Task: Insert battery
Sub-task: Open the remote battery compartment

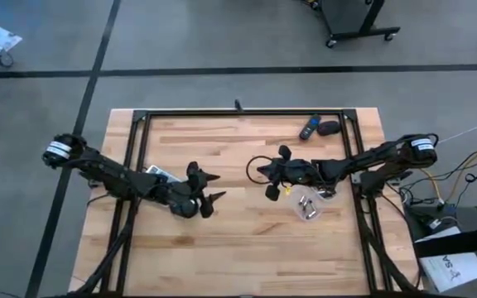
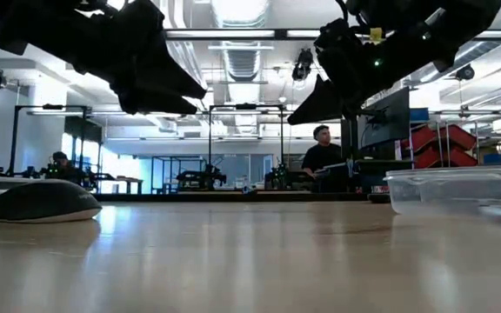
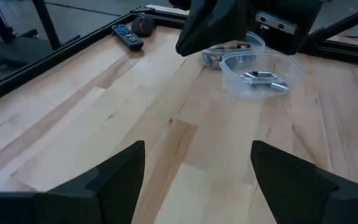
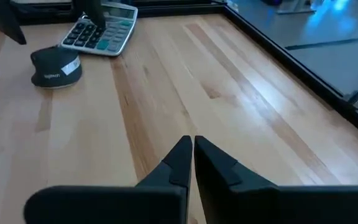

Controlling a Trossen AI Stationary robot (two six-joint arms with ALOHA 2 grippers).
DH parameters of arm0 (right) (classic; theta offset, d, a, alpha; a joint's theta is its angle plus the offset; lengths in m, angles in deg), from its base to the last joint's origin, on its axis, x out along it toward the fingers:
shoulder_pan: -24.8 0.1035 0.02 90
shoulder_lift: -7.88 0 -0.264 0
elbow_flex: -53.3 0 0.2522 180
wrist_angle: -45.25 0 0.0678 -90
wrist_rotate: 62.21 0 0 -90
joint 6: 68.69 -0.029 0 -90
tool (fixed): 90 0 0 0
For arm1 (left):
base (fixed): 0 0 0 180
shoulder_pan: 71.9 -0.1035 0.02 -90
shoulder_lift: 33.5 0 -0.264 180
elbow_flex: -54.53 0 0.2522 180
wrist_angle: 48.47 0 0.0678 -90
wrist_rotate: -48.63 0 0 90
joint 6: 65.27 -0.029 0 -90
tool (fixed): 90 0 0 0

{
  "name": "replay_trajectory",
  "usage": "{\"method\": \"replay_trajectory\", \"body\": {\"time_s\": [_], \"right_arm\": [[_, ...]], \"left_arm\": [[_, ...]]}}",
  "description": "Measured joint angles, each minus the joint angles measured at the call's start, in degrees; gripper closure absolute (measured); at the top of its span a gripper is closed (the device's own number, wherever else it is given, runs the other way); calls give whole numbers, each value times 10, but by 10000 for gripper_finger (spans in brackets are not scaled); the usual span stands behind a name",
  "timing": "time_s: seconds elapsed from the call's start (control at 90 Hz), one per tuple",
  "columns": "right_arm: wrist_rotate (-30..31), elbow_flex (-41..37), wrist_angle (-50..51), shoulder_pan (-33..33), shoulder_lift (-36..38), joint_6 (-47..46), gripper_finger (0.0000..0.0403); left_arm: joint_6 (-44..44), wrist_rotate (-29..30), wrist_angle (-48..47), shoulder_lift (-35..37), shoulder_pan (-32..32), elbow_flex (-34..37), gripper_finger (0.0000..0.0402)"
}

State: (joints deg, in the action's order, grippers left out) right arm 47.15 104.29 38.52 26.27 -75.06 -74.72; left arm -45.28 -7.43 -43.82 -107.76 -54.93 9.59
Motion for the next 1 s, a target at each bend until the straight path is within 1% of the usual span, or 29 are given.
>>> {"method": "replay_trajectory", "body": {"time_s": [0.167, 0.211, 0.333, 0.4, 0.478, 0.544, 0.656, 0.744, 0.856, 0.944, 1.0], "right_arm": [[8, 0, -1, 0, 0, -5, 400], [31, 0, -6, 0, 0, -21, 400], [118, 0, -4, -4, 10, -63, 400], [132, 1, 4, -12, 17, -64, 400], [132, 1, 31, -25, 26, -83, 400], [132, 3, 71, -44, 38, -121, 400], [132, 12, 171, -90, 52, -200, 400], [129, 20, 258, -134, 56, -234, 400], [83, 26, 318, -198, 56, -261, 400], [45, 26, 335, -246, 56, -270, 400], [37, 27, 338, -272, 56, -271, 400]], "left_arm": [[1, 0, 0, 0, -2, 0, 129], [6, 0, 0, 0, -3, 0, 129], [32, -1, 0, 0, -6, 0, 129], [37, -1, 0, 0, -7, 0, 129], [39, -1, 0, 0, -7, 0, 129], [39, -1, 0, 0, -8, 0, 129], [51, -1, -13, 1, -19, 0, 129], [75, -1, -45, 0, -37, 1, 129], [107, 0, -87, -2, -59, 1, 129], [131, -5, -118, -4, -78, 2, 129], [147, -10, -129, -10, -91, 2, 129]]}}
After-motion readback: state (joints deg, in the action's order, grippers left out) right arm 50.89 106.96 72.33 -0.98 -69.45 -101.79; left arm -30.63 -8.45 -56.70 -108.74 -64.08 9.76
